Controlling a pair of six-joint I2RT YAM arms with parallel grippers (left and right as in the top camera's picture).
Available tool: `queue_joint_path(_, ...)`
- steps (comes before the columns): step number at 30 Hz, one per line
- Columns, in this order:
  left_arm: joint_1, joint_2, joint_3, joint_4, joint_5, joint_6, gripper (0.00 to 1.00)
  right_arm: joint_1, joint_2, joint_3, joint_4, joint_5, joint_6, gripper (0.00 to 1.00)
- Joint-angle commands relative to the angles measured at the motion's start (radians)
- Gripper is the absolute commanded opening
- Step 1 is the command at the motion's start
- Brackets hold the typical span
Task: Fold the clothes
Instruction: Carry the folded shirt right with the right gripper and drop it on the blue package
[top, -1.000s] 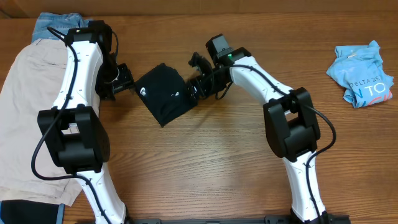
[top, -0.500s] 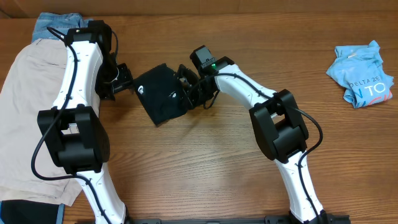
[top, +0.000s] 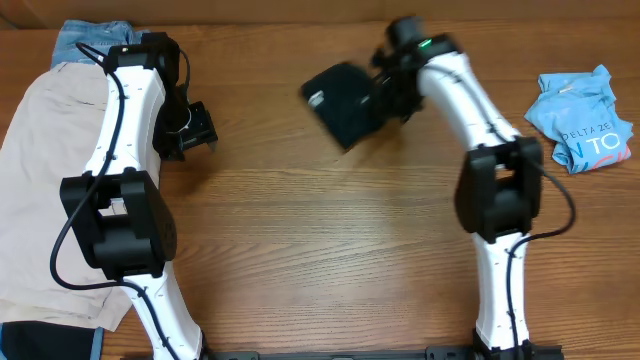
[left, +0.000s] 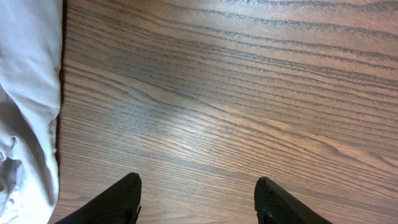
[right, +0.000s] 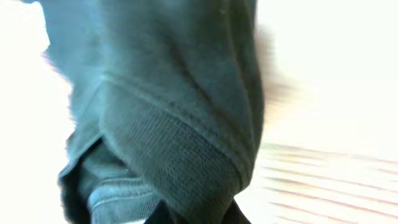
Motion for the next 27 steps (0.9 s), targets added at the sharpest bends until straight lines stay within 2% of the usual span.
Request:
queue_joint_path(1,-0.002,-0.002,-0.006,0.002,-0.006,0.015,0.62,-0.109,-0.052,0.179,-0.046,0.160,-0.008,0.04)
queue_joint_path(6,-0.002,-0.002,-0.006,0.004,-0.006,0.015,0.62,-0.232,-0.052,0.276,-0.078,0.212,-0.011,0.04)
queue_joint_path(13,-0.002,-0.002,-0.006,0.004,-0.002,0.015,0.62,-0.405,-0.053,0.287,-0.060,0.277,-0.011,0.04)
queue_joint_path(18,-0.004,-0.002,-0.006,0.003,0.006,0.011,0.62,-0.506,-0.053,0.287,-0.042,0.259,-0.011,0.04)
queue_joint_path(23,-0.004,-0.002,-0.006,0.004,0.027,0.011,0.62,-0.591,-0.053,0.287,0.014,0.129,-0.011,0.04)
queue_joint_path(27,-0.007,-0.002,-0.006,0.003,0.027,0.006,0.61,-0.636,-0.053,0.287,0.061,0.110,-0.011,0.04)
